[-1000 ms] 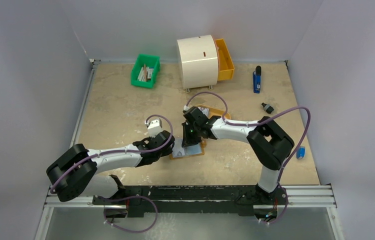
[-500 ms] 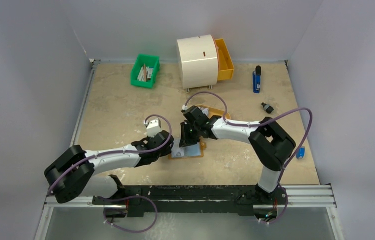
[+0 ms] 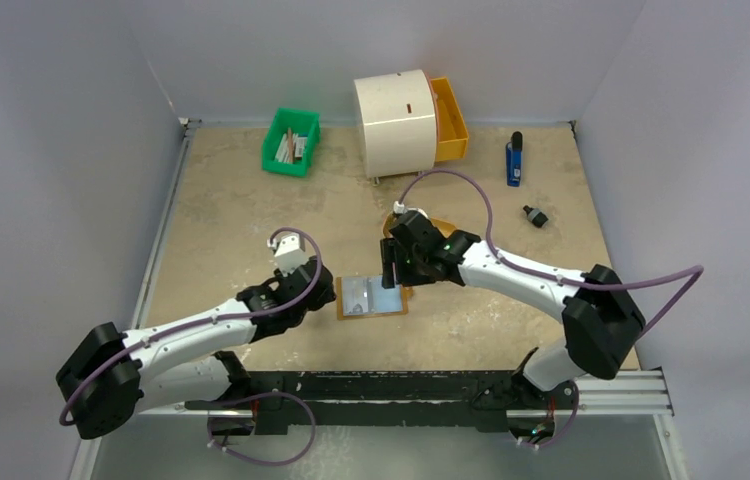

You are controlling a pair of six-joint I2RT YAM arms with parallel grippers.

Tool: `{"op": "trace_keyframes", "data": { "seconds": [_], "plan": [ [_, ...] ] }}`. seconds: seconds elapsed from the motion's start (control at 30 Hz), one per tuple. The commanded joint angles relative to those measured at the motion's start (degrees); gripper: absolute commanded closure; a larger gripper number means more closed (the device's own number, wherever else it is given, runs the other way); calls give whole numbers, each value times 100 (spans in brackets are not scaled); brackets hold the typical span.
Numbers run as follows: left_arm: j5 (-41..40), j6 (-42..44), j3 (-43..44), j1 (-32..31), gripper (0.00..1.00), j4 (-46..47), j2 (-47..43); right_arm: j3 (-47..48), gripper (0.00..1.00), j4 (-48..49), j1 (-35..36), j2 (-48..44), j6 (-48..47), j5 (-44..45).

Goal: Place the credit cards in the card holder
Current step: Insert the credit card into the card holder, then close the card holder at the center of the board.

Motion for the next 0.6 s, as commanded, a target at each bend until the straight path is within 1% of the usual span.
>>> {"op": "trace_keyframes", "data": {
  "seconds": [0.0,0.2,0.3,0.37,0.43,0.57],
  "plan": [
    [-443,-103,-40,-3,49,-356,-400,-301,34,-568,-91,114,-82,669],
    [-481,-125,-86,7,48,-499,-514,-250,35,-391,-136,463,-5,895],
    [-473,-135,-86,7,48,-517,-489,-190,40,-371,-215,651,-27,964],
    [-473,-135,-86,7,49,-518,-474,-189,51,-346,-271,705,-57,900],
    [-472,-135,-96,8,49,-509,-461,-218,65,-317,-294,677,-80,866],
    [-473,-135,-130,6,50,-440,-397,-317,88,-250,-296,320,-139,843]
  ]
}}
